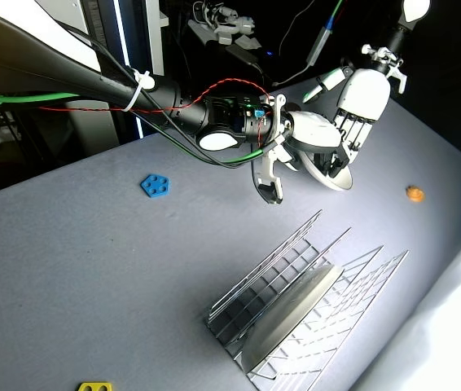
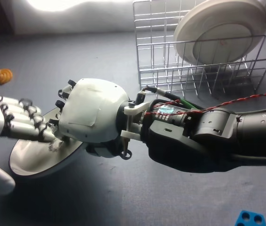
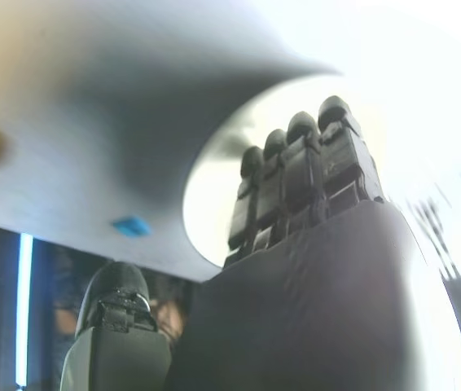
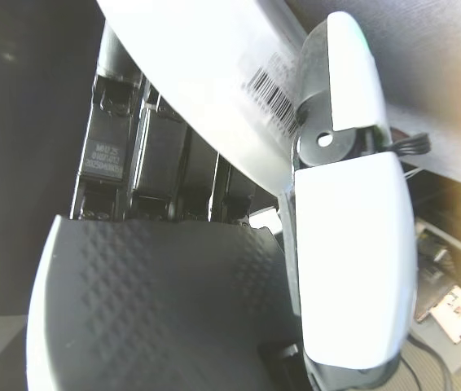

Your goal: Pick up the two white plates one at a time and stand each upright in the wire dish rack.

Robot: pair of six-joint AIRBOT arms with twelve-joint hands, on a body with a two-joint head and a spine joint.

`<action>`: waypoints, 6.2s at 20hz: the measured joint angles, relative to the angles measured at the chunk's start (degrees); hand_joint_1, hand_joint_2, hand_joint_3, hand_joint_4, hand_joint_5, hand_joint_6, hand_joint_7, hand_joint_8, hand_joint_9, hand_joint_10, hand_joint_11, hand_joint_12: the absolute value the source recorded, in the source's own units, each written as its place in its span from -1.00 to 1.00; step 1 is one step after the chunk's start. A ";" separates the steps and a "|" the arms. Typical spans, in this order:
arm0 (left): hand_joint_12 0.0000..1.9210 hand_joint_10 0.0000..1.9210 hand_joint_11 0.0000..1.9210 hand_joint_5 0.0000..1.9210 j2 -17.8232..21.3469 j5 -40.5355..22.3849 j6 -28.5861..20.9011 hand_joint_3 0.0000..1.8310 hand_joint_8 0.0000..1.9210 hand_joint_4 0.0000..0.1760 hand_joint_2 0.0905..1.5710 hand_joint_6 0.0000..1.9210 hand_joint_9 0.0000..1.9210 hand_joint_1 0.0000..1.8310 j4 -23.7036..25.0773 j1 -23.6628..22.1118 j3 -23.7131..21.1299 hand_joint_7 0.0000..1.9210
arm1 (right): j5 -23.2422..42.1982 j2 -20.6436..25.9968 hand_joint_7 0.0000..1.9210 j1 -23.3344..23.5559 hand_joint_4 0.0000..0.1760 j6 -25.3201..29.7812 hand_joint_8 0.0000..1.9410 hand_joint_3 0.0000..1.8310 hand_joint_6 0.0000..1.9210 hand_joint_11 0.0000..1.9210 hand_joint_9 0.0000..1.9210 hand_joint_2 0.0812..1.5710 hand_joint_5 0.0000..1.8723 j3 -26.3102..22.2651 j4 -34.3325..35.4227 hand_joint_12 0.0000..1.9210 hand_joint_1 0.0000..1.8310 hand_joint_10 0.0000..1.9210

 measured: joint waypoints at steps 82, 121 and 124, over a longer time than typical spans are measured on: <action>-0.99 -1.00 -1.00 -0.90 0.46 -1.31 -2.58 -1.00 -1.00 -1.00 0.33 -1.00 -0.94 -1.00 3.37 -8.66 3.98 -0.89 | -9.94 40.17 -0.01 21.22 -0.63 -4.57 0.05 -1.00 0.15 -0.40 0.16 0.43 -0.02 -18.23 60.83 0.09 0.31 -1.00; -1.00 -1.00 -1.00 -0.94 -0.87 -2.19 -3.26 -1.00 -1.00 -1.00 0.35 -1.00 -0.97 -1.00 3.54 -8.55 4.48 -0.93 | -10.99 30.56 -0.03 14.93 -0.64 -4.52 0.11 -1.00 0.16 -0.47 0.15 0.44 -0.05 -8.15 59.04 0.21 0.30 -0.99; -1.00 -0.99 -0.99 -0.91 -0.90 -1.81 -3.28 -1.00 -0.99 -1.00 0.34 -0.99 -0.94 -1.00 3.52 -8.55 4.81 -0.90 | -10.71 30.53 0.00 14.40 -0.64 -4.33 0.06 -1.00 0.14 -0.43 0.16 0.43 -0.03 -8.13 58.23 0.17 0.31 -0.99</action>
